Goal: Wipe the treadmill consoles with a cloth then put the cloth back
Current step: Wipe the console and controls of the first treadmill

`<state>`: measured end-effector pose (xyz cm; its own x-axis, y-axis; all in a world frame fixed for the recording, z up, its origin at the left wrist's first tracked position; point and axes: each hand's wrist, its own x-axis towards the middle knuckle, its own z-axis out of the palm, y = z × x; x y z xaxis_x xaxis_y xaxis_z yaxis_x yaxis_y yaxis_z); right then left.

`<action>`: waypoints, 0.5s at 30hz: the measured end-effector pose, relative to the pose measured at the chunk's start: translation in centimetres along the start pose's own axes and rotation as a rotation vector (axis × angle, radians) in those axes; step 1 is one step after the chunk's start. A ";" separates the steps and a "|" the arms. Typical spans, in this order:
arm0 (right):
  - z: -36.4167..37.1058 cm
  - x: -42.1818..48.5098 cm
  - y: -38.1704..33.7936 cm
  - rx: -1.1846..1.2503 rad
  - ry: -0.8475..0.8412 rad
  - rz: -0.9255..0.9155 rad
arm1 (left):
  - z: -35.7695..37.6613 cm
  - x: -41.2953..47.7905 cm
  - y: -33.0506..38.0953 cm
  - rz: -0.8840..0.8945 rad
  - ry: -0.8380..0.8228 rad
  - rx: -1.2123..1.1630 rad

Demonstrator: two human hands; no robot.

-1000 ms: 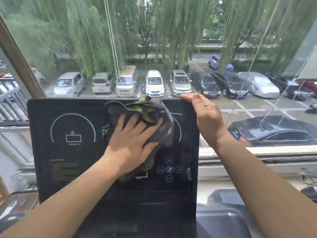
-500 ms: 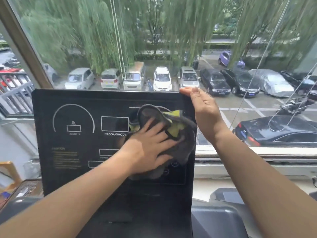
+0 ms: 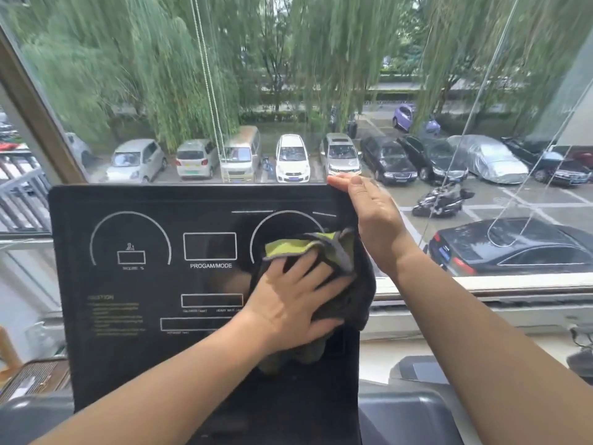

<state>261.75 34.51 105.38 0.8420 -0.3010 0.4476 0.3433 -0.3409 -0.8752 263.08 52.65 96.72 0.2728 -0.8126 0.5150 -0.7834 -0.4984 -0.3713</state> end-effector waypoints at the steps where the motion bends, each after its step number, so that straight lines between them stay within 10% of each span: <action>1: 0.1 0.1 0.2 0.001 0.003 -0.005 | -0.5 0.7 -1.2 -0.019 0.027 0.019; 8: 0.3 0.4 0.8 0.041 0.006 0.025 | -0.7 1.7 -0.3 -0.354 -0.010 -0.044; 15: -0.1 0.1 0.4 -0.027 -0.001 0.001 | 0.7 -1.2 -1.2 0.132 -0.058 -0.079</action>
<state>261.97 34.30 105.13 0.8429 -0.3003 0.4464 0.3311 -0.3645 -0.8704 264.08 54.00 96.04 0.1950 -0.8867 0.4193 -0.8552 -0.3630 -0.3699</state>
